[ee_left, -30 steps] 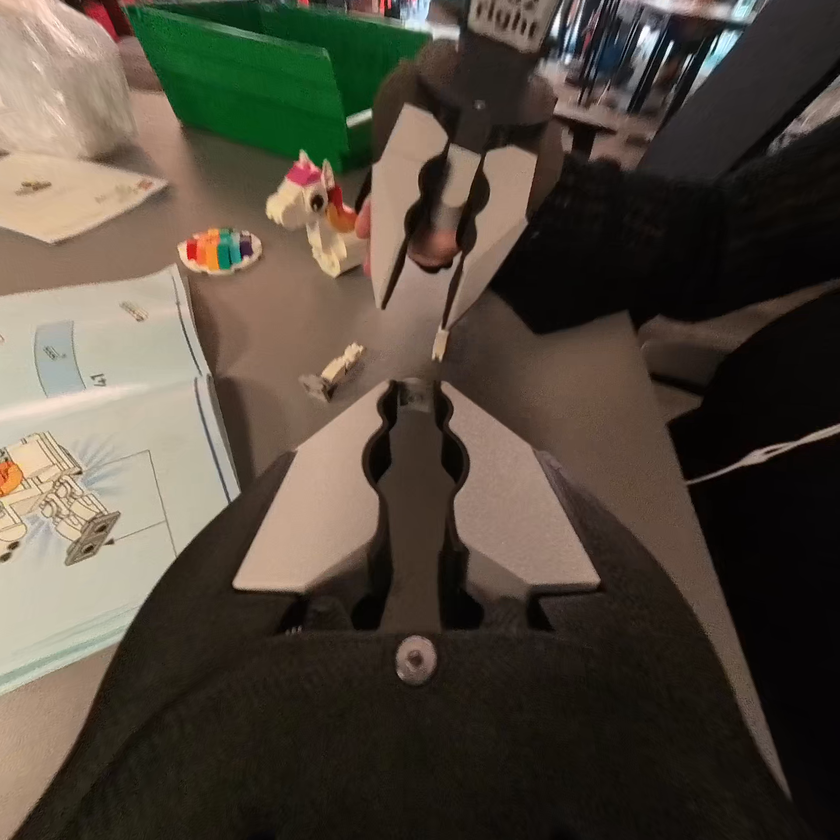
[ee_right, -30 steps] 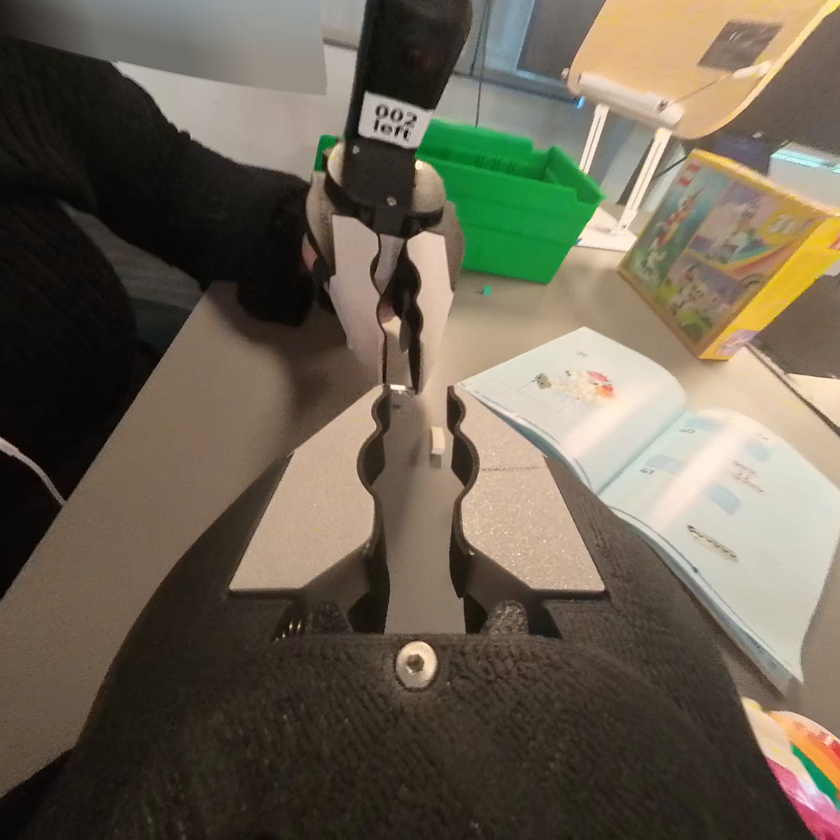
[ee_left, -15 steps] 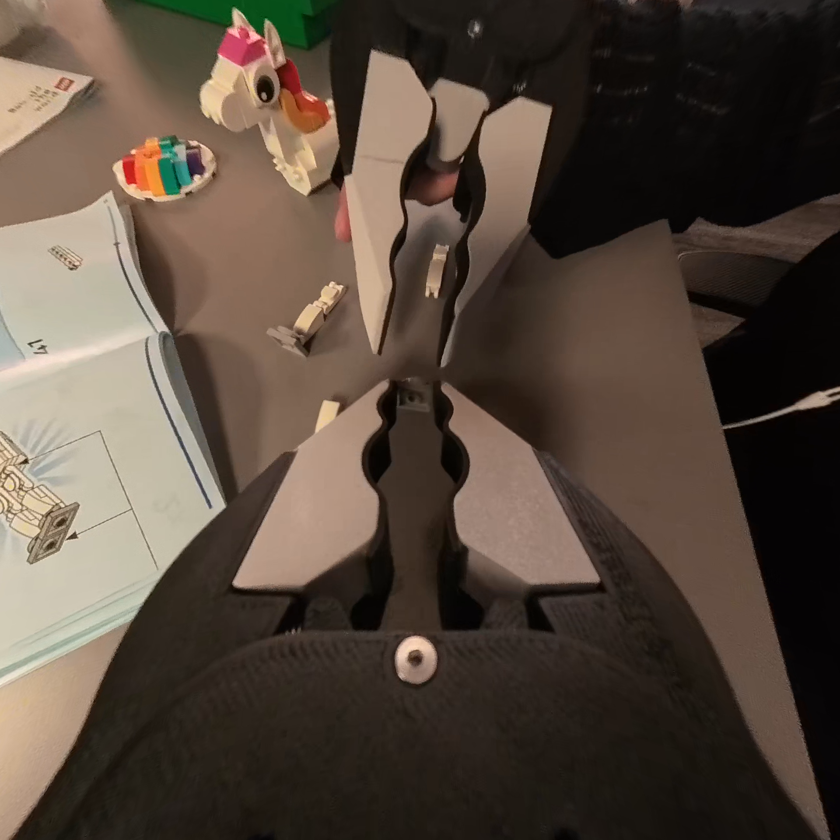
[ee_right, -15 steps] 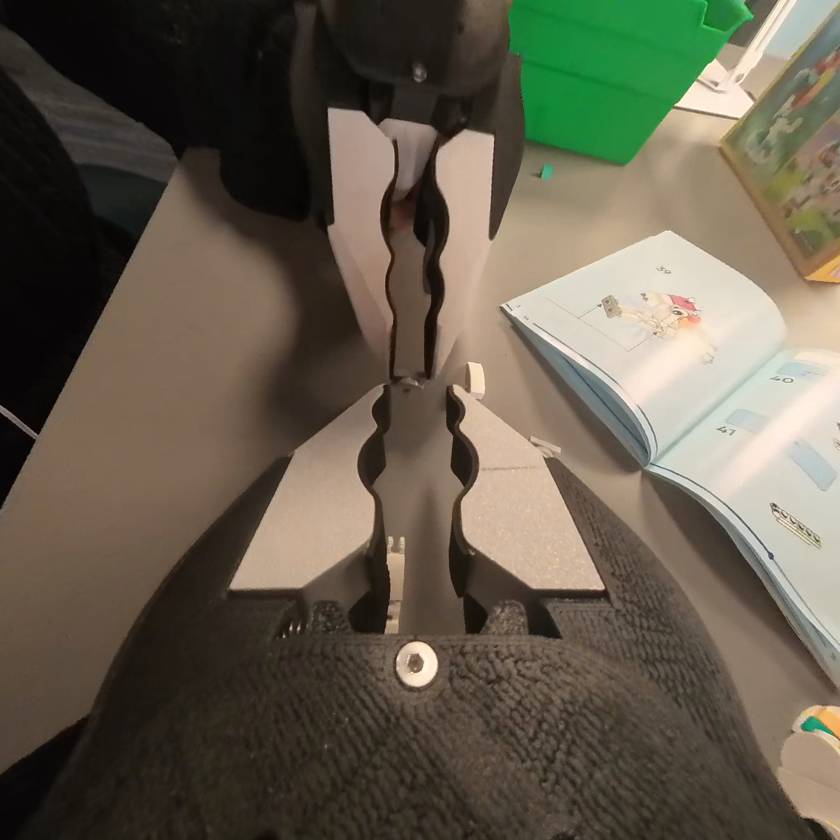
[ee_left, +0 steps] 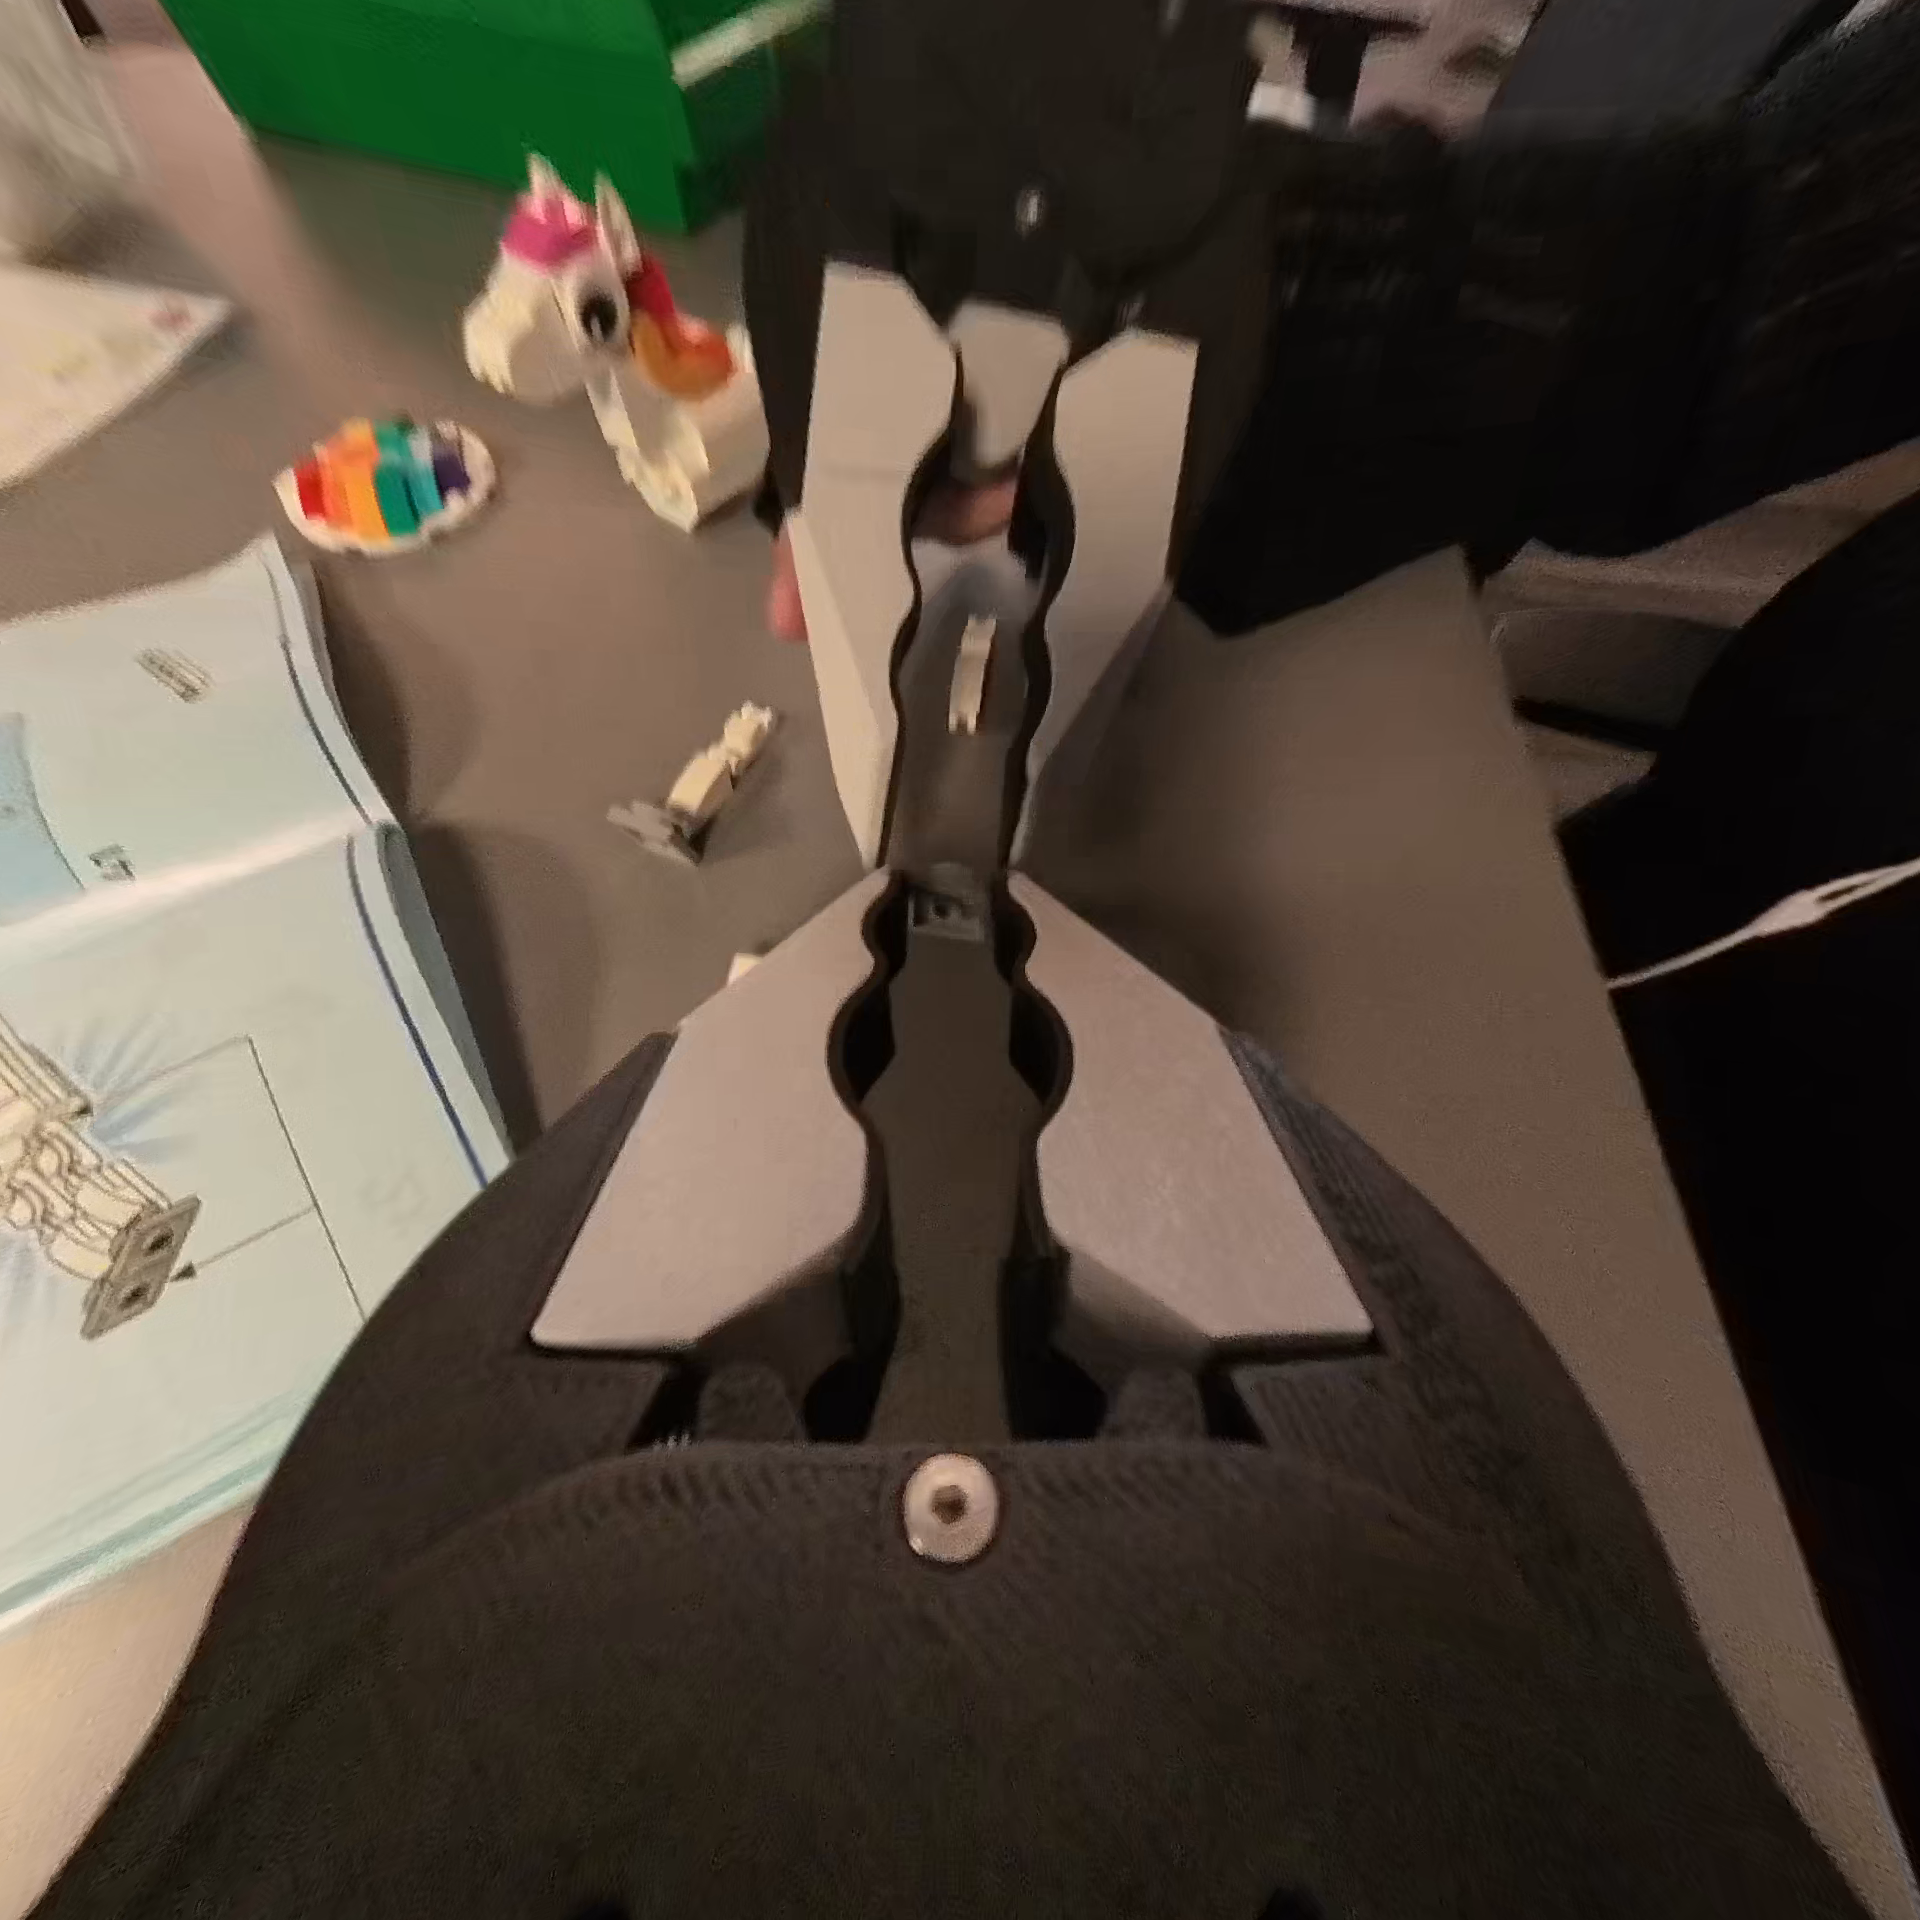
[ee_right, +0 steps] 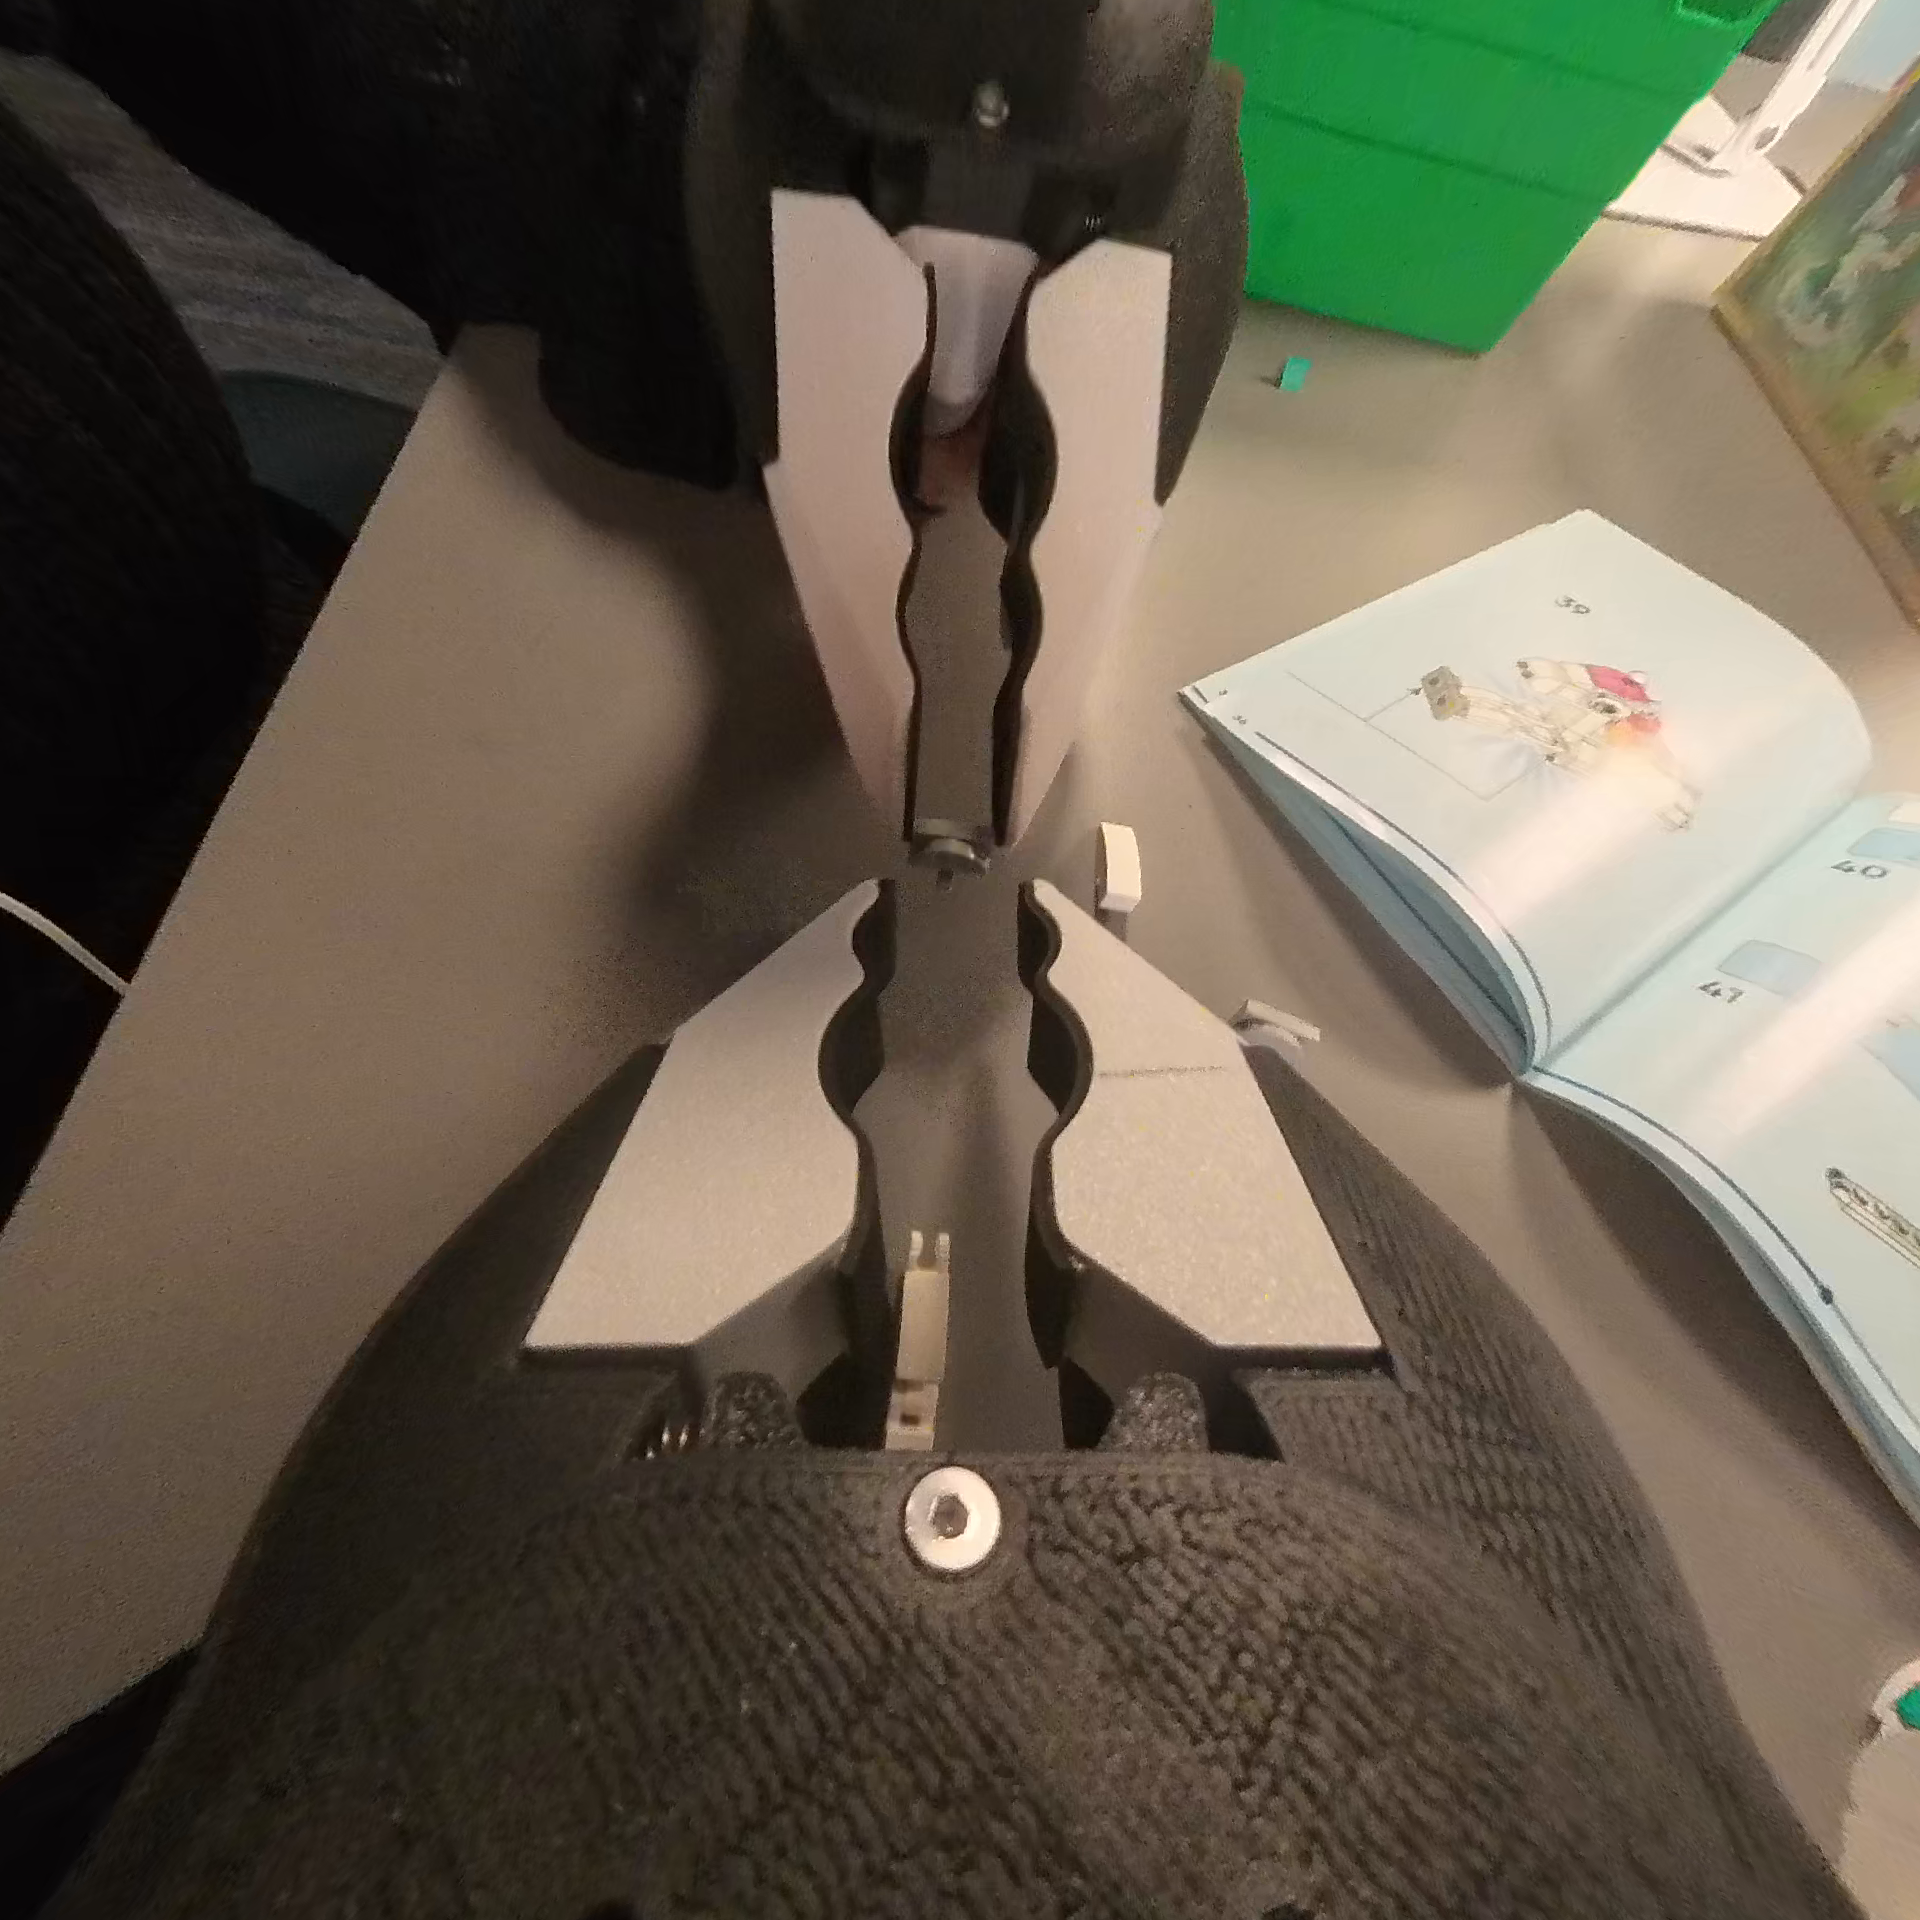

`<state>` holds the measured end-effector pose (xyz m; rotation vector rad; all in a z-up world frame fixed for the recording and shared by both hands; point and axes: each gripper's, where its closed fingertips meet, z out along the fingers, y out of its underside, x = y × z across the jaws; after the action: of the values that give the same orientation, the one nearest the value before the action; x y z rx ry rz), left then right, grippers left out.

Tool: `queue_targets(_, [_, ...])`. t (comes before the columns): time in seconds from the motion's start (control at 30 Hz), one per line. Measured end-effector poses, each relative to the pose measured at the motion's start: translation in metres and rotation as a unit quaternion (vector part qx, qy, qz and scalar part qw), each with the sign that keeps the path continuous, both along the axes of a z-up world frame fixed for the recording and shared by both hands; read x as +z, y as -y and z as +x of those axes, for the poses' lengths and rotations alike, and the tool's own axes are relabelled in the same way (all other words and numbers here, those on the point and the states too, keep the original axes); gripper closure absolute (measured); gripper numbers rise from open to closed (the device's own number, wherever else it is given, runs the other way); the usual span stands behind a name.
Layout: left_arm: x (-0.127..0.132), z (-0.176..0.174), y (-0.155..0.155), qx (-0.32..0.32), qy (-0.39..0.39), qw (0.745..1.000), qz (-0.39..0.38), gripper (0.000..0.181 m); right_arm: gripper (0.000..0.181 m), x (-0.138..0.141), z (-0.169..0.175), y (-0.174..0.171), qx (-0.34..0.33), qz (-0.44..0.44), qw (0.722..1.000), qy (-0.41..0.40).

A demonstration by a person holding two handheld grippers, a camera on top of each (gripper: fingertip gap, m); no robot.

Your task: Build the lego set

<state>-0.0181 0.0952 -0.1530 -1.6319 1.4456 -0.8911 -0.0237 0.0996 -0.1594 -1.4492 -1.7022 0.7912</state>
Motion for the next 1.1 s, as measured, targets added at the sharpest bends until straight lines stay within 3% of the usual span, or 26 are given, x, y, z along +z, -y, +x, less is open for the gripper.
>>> queue_targets(0.17, [0.030, -0.001, -0.007, 0.026, 0.103, 0.992, -0.071, 0.166, 0.158, 0.031, -0.007, -0.005, -0.003, 0.107, 0.991, -0.084])
queue_targets(0.3, [0.040, -0.004, -0.006, 0.013, 0.148, 0.975, -0.163, 0.166, 0.159, 0.044, -0.007, 0.001, 0.024, 0.295, 0.949, -0.105])
queue_targets(0.4, [0.036, -0.004, -0.004, 0.003, 0.145, 0.970, -0.197, 0.166, 0.163, 0.040, -0.011, 0.003, 0.035, 0.363, 0.927, -0.088])
queue_targets(0.87, [0.038, -0.003, 0.000, -0.018, 0.165, 0.953, -0.254, 0.166, 0.148, 0.040, -0.013, 0.007, 0.045, 0.402, 0.911, -0.078])
queue_targets(1.1, [0.045, -0.003, 0.001, -0.027, 0.186, 0.945, -0.266, 0.166, 0.167, 0.043, -0.013, 0.006, 0.038, 0.411, 0.907, -0.085])
